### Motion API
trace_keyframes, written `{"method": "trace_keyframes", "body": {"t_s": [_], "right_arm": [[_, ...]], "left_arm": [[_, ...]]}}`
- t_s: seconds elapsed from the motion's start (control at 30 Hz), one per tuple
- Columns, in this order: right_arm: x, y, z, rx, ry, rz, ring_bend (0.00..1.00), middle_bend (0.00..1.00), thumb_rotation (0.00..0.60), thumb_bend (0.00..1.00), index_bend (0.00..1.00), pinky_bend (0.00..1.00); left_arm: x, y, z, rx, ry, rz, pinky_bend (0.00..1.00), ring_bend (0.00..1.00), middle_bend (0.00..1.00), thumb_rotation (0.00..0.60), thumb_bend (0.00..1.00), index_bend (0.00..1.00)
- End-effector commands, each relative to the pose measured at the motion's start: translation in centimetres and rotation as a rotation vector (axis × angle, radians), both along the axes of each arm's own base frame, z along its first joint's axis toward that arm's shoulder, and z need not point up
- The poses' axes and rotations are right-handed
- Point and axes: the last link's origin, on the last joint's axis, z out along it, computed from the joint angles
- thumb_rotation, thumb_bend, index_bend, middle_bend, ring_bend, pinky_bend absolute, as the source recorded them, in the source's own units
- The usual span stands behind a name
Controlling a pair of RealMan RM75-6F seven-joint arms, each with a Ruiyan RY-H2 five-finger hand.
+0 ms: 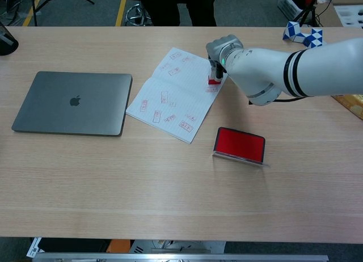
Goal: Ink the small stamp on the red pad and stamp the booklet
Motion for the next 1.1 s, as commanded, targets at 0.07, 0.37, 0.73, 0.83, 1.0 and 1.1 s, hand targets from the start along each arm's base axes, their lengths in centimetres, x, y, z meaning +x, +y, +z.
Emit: {"method": "trace_keyframes", "body": {"t_s": [0.07, 0.37, 0.73, 0.83, 1.0, 1.1], "right_arm": [[-0.1, -0.1, 0.1, -0.005, 0.002, -0.002, 0.64, 0.74, 0.600, 0.53, 0.91, 0.55], [0.4, 0.1, -0.2, 0.002, -0.002, 0.007, 0.64, 0.74, 0.600, 0.53, 0.91, 0.55], [0.4, -0.5, 1.3, -0.019, -0.051, -0.008, 0.64, 0.74, 0.600, 0.53, 0.91, 0.55], [0.3, -0.9, 2.9, -0.039, -0.068, -0.001, 0.64, 0.74, 0.600, 0.53, 0.91, 0.55], [-0.3, -0.2, 6.4, -0.042, -0.116, 0.036, 0.64, 0.74, 0.600, 0.53, 0.91, 0.55], [-1.0, 0.9, 8.2, -0.031, -0.136, 0.064, 0.64, 0.74, 0.600, 0.53, 0.91, 0.55]], "left_arm": [[0.0, 0.0, 0.0, -0.001, 0.000, 0.000, 0.15, 0.24, 0.13, 0.600, 0.20, 0.08], [0.0, -0.1, 0.0, 0.000, 0.000, 0.004, 0.15, 0.24, 0.13, 0.600, 0.20, 0.07], [0.0, -0.2, 0.2, 0.002, -0.002, 0.003, 0.15, 0.24, 0.13, 0.600, 0.20, 0.06], [0.2, -0.2, 0.2, 0.000, -0.005, -0.003, 0.15, 0.24, 0.13, 0.600, 0.20, 0.06], [0.5, -0.2, 0.1, -0.002, -0.011, -0.023, 0.15, 0.24, 0.13, 0.600, 0.20, 0.06], [0.8, -0.3, 0.0, -0.004, -0.016, -0.033, 0.15, 0.24, 0.13, 0.600, 0.20, 0.06]]}}
